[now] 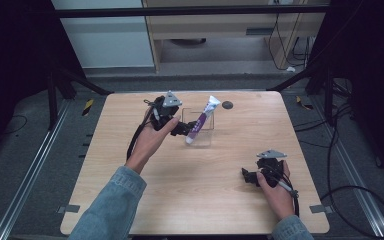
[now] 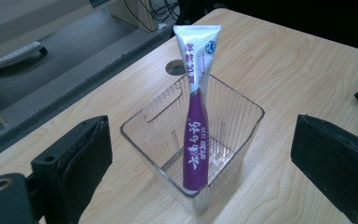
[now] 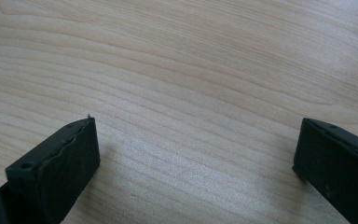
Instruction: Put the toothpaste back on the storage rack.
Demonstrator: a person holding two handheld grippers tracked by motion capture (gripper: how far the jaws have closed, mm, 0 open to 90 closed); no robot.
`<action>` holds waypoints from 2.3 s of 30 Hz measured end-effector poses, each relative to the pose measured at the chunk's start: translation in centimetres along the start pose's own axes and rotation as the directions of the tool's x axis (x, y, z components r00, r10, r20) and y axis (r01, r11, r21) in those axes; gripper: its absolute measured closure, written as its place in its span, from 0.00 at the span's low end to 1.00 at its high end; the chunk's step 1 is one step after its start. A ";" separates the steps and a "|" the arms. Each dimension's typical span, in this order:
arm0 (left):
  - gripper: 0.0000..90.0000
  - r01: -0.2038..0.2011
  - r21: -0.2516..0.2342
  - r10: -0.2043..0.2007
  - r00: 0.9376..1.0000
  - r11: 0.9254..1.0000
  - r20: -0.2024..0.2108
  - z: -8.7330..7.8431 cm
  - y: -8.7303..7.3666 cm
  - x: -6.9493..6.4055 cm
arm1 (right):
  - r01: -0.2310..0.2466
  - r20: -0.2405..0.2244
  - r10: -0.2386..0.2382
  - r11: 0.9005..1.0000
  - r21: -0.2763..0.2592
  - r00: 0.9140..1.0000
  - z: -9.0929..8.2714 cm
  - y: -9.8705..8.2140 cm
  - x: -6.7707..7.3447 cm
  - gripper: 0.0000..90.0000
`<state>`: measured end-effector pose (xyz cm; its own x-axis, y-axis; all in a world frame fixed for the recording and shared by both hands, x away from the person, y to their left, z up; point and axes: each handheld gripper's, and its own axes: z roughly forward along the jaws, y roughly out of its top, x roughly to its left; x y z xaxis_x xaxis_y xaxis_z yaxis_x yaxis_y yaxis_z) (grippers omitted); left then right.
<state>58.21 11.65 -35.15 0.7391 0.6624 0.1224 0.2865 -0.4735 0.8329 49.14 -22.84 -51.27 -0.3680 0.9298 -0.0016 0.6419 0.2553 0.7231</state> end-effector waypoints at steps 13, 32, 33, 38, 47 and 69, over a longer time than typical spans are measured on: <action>0.05 0.004 -0.015 -0.005 0.999 1.000 -0.037 -2.9 -1.4 1.5 | 0.000 0.000 0.000 1.000 0.000 1.000 0.0 0.0 0.0 0.00; 0.06 0.036 0.009 -0.035 0.997 0.999 -0.063 -3.1 -5.2 2.7 | -0.002 0.002 0.002 1.000 -0.001 1.000 0.0 0.0 0.0 0.00; 0.06 0.036 0.009 -0.035 0.997 0.999 -0.063 -3.1 -5.2 2.7 | -0.002 0.002 0.002 1.000 -0.001 1.000 0.0 0.0 0.0 0.00; 0.06 0.061 0.036 -0.058 0.995 0.997 -0.076 -3.1 -7.0 3.2 | -0.002 0.002 0.002 1.000 -0.001 1.000 0.0 0.0 0.0 0.00; 0.06 0.095 0.093 -0.086 0.991 0.991 -0.100 -2.4 -10.5 4.0 | -0.003 0.002 0.003 1.000 -0.001 1.000 0.0 0.0 0.0 0.00; 0.08 0.207 0.163 -0.184 0.972 0.965 -0.144 -2.6 -16.4 4.3 | -0.002 0.001 0.002 1.000 -0.001 1.000 0.0 0.0 0.0 0.00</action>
<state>55.11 23.79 -46.89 0.5781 0.8148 0.0432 0.5289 -0.4145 0.7405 49.13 -22.81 -51.27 -0.3657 0.9307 -0.0008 0.6420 0.2529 0.7238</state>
